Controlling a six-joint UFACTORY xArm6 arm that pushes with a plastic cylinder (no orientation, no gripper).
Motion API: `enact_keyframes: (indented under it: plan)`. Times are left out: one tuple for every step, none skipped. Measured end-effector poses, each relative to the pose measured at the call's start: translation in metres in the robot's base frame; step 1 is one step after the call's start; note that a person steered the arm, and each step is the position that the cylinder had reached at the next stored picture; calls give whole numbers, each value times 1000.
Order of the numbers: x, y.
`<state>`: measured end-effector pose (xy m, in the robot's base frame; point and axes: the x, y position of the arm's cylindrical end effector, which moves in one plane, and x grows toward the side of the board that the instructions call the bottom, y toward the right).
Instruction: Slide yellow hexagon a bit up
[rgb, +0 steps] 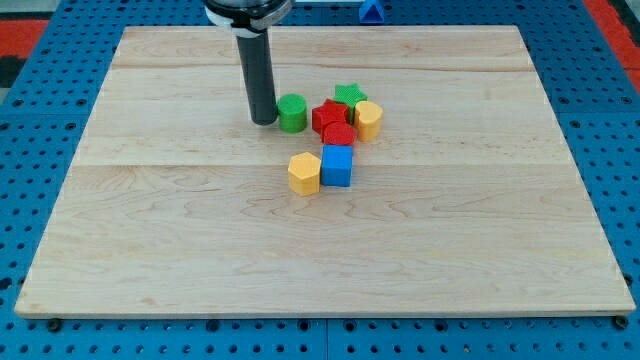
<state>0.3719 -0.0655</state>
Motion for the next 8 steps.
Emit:
enact_keyframes:
  plan:
    - [0,23]
    - [4,17]
    - [27,-32]
    - [70,-43]
    - [112,-13]
    - [148,8]
    - [151,71]
    - [139,64]
